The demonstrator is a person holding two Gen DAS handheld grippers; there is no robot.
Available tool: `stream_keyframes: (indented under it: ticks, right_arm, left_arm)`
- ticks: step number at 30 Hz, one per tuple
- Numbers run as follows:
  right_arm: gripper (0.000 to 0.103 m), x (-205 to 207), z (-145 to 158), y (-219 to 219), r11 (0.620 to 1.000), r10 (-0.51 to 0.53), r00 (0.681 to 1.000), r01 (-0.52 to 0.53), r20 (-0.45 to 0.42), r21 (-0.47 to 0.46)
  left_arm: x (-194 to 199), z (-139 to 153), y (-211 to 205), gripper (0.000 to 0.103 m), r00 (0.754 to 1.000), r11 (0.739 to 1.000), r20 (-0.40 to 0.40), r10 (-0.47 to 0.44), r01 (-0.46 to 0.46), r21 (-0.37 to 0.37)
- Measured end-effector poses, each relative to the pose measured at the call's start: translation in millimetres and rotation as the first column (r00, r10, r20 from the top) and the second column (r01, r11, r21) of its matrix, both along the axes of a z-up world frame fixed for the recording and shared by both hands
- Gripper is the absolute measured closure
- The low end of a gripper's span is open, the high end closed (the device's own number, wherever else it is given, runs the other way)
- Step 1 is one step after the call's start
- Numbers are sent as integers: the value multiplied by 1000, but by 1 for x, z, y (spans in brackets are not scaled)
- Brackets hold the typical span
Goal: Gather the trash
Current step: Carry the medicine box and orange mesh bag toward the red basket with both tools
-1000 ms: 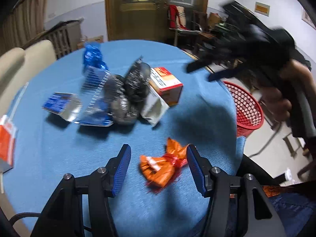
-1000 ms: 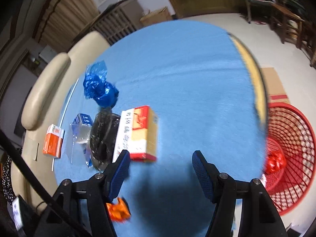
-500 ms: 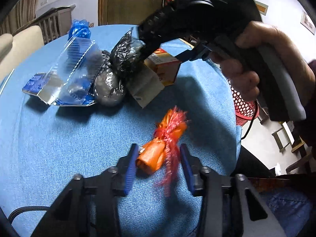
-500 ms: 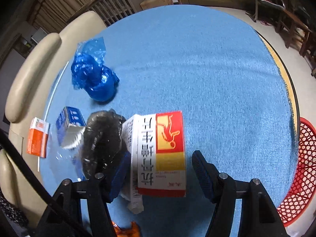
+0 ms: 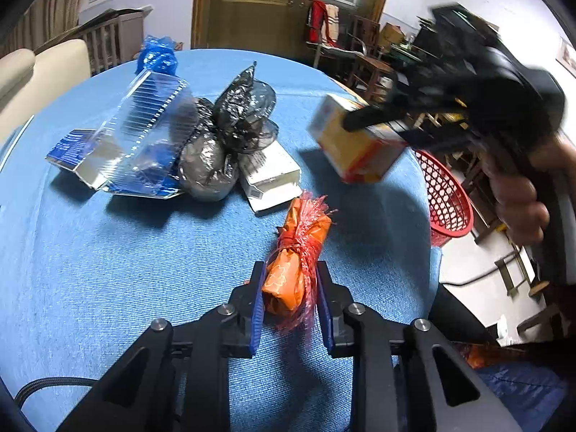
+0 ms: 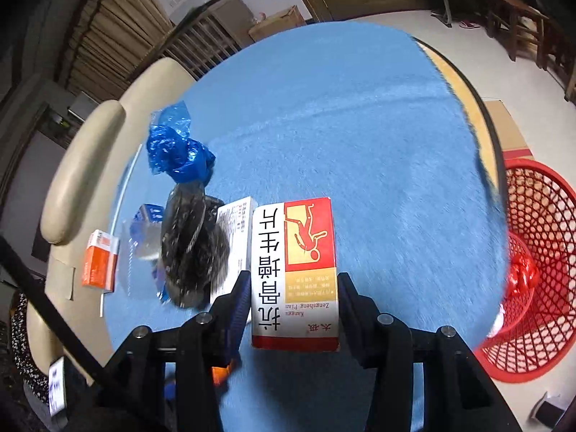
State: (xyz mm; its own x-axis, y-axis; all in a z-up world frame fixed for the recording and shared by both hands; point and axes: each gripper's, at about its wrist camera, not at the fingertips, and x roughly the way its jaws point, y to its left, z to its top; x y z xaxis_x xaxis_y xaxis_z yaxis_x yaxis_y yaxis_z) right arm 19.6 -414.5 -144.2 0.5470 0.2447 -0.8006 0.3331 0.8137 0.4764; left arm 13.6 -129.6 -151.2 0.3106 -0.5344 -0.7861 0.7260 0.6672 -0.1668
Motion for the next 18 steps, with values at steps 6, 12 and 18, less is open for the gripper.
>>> stream_keyframes:
  ticks: [6,12,18]
  right_arm:
    - [53,-24,8,2,1000,1,999,-1,49,7]
    - [53,-51,22,0,1000,1,994,1,109,-18]
    - [53,-75,29,-6,999,-14,989,20,145,-41]
  left_arm:
    - [1,20,11,81,999,998,27,45,-44,-34]
    - [1,39,19,81,996,995,47,76,-73,-63]
    - [-9,61,6,81,990,994,104,96,-90,-55]
